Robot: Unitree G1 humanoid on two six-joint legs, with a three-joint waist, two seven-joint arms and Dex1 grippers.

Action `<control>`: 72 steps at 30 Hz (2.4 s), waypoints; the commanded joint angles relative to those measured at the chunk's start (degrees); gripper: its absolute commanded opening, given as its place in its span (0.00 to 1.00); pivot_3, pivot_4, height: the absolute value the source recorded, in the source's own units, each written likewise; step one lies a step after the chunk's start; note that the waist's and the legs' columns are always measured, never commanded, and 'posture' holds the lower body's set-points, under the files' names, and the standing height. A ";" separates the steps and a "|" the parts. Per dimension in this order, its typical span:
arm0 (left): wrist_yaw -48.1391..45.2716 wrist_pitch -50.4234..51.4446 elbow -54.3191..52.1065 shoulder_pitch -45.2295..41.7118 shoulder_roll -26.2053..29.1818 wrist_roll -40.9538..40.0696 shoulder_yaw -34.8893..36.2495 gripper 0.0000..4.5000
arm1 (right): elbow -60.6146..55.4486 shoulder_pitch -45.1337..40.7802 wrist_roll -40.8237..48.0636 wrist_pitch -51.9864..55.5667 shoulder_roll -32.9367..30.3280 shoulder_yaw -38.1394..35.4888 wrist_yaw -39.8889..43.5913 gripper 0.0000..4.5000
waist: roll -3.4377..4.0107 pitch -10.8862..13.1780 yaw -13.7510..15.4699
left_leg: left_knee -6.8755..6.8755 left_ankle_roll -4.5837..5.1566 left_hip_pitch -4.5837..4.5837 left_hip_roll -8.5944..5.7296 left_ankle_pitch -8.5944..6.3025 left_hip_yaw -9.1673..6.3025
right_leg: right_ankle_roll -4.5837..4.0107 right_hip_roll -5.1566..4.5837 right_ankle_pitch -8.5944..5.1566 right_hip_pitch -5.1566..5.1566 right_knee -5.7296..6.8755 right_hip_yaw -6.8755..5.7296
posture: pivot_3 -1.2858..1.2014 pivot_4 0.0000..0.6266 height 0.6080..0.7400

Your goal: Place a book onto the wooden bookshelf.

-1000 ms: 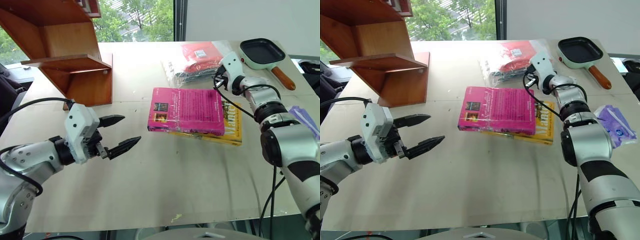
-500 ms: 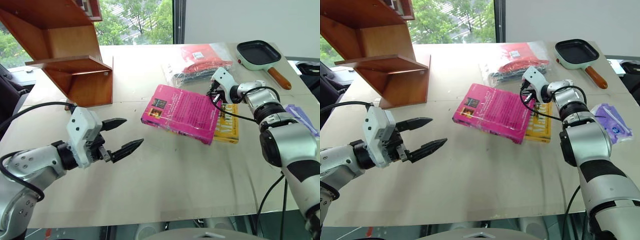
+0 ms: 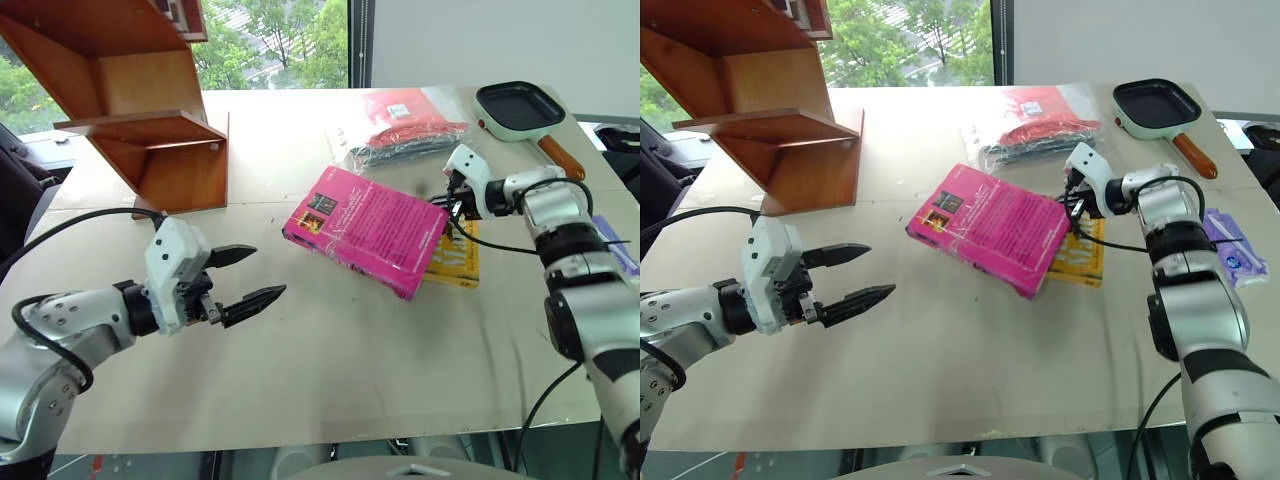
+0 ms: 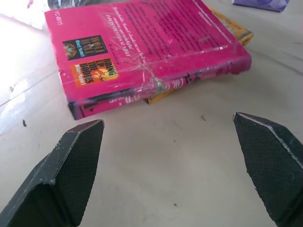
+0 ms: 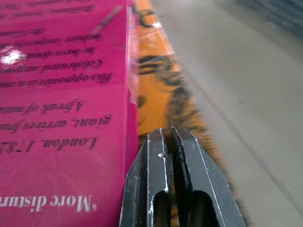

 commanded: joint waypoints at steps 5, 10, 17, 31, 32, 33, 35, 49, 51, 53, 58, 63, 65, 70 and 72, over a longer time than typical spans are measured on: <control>-2.22 -1.31 0.24 -0.45 0.96 1.10 0.13 1.00 | -21.50 7.48 4.59 13.05 -1.85 0.10 -0.78 0.01 | 0.00 0.00 0.01 | 0.00 0.00 0.03 0.00 0.00 0.01 | 0.00 0.00 0.00 0.00 0.02 0.00 | 0.52 0.24 0.85; -2.92 -1.45 0.44 -0.02 0.74 1.75 0.21 1.00 | -28.24 10.67 7.10 17.40 -2.16 0.49 -1.30 0.01 | -0.01 0.00 0.09 | 0.00 0.00 0.03 0.00 0.00 0.01 | 0.00 0.00 0.00 0.00 0.02 0.00 | 0.52 0.24 0.85; -3.65 -1.81 0.90 0.87 0.35 2.40 0.17 1.00 | -33.01 12.93 10.90 21.20 -2.47 0.29 -2.92 0.01 | -0.01 -0.01 0.39 | 0.00 0.00 0.03 0.00 0.00 0.00 | 0.00 0.00 0.00 0.00 0.01 0.00 | 0.52 0.24 0.85; 10.13 4.17 1.15 1.32 -17.16 -8.07 -4.37 1.00 | -38.19 21.07 17.57 13.34 -6.30 -10.64 -10.89 0.01 | 0.05 -0.08 2.04 | 0.02 0.01 0.01 -0.02 0.00 -0.04 | 0.01 -0.03 0.00 0.03 -0.04 -0.03 | 0.52 0.24 0.85; 13.47 5.82 1.16 1.37 -20.49 -10.99 -4.72 1.00 | -41.38 23.69 19.45 13.77 -7.26 -12.92 -10.56 0.01 | 0.03 -0.08 2.67 | 0.05 0.05 0.00 -0.06 -0.03 -0.05 | 0.01 -0.07 0.00 0.05 -0.04 -0.03 | 0.52 0.24 0.85; 15.88 6.84 1.00 1.76 -23.05 -13.13 -4.94 1.00 | -44.67 26.25 21.60 14.36 -7.98 -15.11 -10.21 0.01 | -0.04 -0.04 2.80 | 0.13 0.10 -0.09 -0.06 -0.06 -0.08 | 0.02 -0.06 0.01 0.04 -0.07 -0.05 | 0.52 0.24 0.85; 19.98 8.61 2.40 3.23 -28.22 -18.23 -5.75 1.00 | -51.50 32.70 25.19 13.05 -10.14 -19.60 -8.53 0.01 | -0.01 -0.06 2.89 | 0.33 0.15 -0.23 -0.05 -0.09 -0.13 | 0.03 -0.05 0.01 0.01 -0.01 -0.06 | 0.52 0.24 0.85; 31.14 12.74 20.81 -7.46 -41.08 -19.36 -13.81 1.00 | -90.26 81.37 53.03 17.35 -10.12 -47.23 -0.50 0.99 | -0.04 -0.51 3.98 | 0.64 0.46 0.51 0.02 -0.27 -0.15 | 0.07 0.03 -0.01 0.89 0.14 -0.11 | 0.52 0.24 0.85; 32.36 13.01 23.62 -9.66 -43.37 -21.33 -12.85 1.00 | -94.47 88.23 54.92 15.91 -7.09 -48.85 -1.84 0.99 | 0.23 -0.68 4.21 | 0.65 0.34 0.51 0.03 -0.21 -0.10 | 0.08 0.03 -0.01 0.88 0.14 -0.06 | 0.52 0.24 0.85; 33.26 13.24 25.94 -11.34 -44.43 -22.53 -11.62 1.00 | -96.72 91.70 54.20 12.78 -5.23 -49.27 -3.03 0.99 | 0.22 -0.75 4.24 | 0.66 0.44 0.56 0.02 -0.27 -0.08 | 0.09 0.01 -0.01 0.90 0.13 -0.03 | 0.52 0.24 0.85; 34.89 18.48 37.46 -18.77 -45.97 -31.22 -7.50 1.00 | -98.87 94.99 55.63 9.40 -4.53 -51.48 -7.28 0.99 | 0.10 -0.76 4.15 | 0.66 0.59 1.09 0.02 -0.36 -0.05 | 0.12 0.05 -0.05 1.35 0.12 0.00 | 0.52 0.24 0.85; 33.30 23.77 42.55 -23.24 -45.51 -33.08 -8.39 1.00 | -98.79 95.77 57.60 7.10 -5.76 -51.59 -9.47 0.99 | 0.04 -0.74 4.15 | 0.66 0.57 1.14 -0.02 -0.35 -0.12 | 0.20 0.05 -0.11 1.48 0.08 -0.08 | 0.52 0.24 0.85; 32.98 24.79 43.27 -24.34 -46.05 -33.14 -8.81 0.95 | -98.25 95.40 57.39 6.17 -6.27 -51.22 -10.21 1.00 | 0.03 -0.73 4.18 | 0.66 0.35 1.12 -0.04 -0.22 -0.12 | 0.22 0.03 -0.13 1.47 0.05 -0.07 | 0.52 0.24 0.85; 34.21 25.05 43.38 -26.11 -49.22 -35.08 -8.05 0.51 | -96.85 95.19 55.94 4.40 -7.05 -48.38 -10.48 1.00 | 0.00 -0.71 4.27 | 0.64 0.36 1.03 -0.04 -0.24 -0.15 | 0.24 0.00 -0.14 1.47 -0.07 -0.08 | 0.52 0.24 0.85; 35.26 25.73 41.41 -25.31 -49.71 -36.65 -7.76 0.29 | -96.29 94.99 55.51 3.88 -7.73 -47.53 -10.17 1.00 | -0.02 -0.69 4.23 | 0.64 0.37 1.02 -0.04 -0.26 -0.14 | 0.26 -0.01 -0.15 1.46 -0.09 -0.07 | 0.52 0.24 0.85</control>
